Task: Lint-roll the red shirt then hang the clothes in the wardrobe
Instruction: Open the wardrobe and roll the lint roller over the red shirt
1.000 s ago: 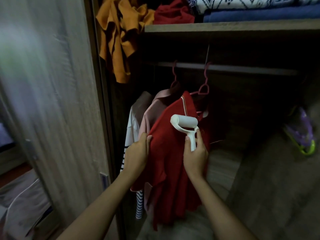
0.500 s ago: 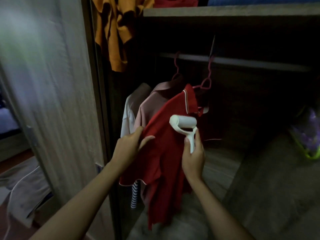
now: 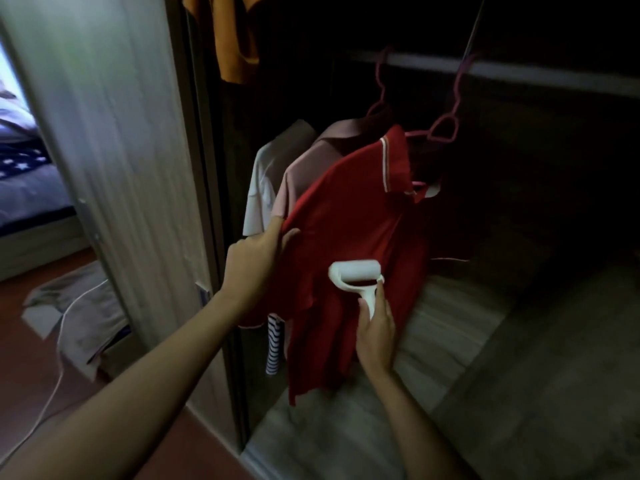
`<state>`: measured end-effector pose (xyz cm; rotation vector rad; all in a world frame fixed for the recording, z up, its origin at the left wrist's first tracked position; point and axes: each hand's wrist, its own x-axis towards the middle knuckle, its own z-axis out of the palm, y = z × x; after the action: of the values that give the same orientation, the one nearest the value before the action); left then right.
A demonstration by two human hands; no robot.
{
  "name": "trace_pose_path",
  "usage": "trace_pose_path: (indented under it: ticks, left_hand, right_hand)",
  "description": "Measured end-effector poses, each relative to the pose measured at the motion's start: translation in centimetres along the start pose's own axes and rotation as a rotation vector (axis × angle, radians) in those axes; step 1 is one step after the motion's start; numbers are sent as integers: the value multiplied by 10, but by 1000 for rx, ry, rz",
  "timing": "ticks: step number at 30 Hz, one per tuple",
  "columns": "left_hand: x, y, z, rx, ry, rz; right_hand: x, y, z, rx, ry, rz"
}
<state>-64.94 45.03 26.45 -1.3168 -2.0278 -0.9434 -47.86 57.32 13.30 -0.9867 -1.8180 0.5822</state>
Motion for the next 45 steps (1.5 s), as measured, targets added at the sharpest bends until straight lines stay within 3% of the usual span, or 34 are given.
trace_pose_path:
  ticks: [3, 5, 9, 14, 17, 21, 25, 31, 36, 39, 43, 45]
  left_hand:
    - [-6, -5, 1, 55, -1, 129]
    - [-12, -11, 7, 65, -18, 161]
    - [-25, -19, 15, 15, -65, 52]
    - [-33, -16, 19, 40, -214, -26]
    - [-30, -13, 20, 46, -180, -191]
    - [-31, -18, 21, 81, -130, -166]
    - [-32, -19, 16, 105, -166, -136]
    - [-30, -19, 14, 2, -272, -147]
    - [-36, -28, 14, -2, -265, 4]
    - [-38, -30, 11, -68, -272, 87]
    - [-43, -28, 16, -57, -263, 30]
    - [-45, -30, 19, -10, -259, -15]
  right_hand:
    - [18, -14, -5, 76, 63, -73]
    - [30, -19, -3, 136, 93, -20]
    - [24, -1, 15, 102, 71, 7]
    - [-21, 61, 45, -9, -190, 154]
    - [-38, 68, 46, 5, -123, 192]
    - [-21, 53, 44, 180, -52, 212]
    - [-16, 63, 55, 169, -148, 209]
    - [-59, 117, 79, -79, -425, 472]
    - [-52, 93, 73, 106, -139, 306]
    - [-35, 71, 69, 179, -86, 296]
    - [-43, 95, 83, 94, -230, 326]
    - [-61, 122, 87, -49, -390, 473]
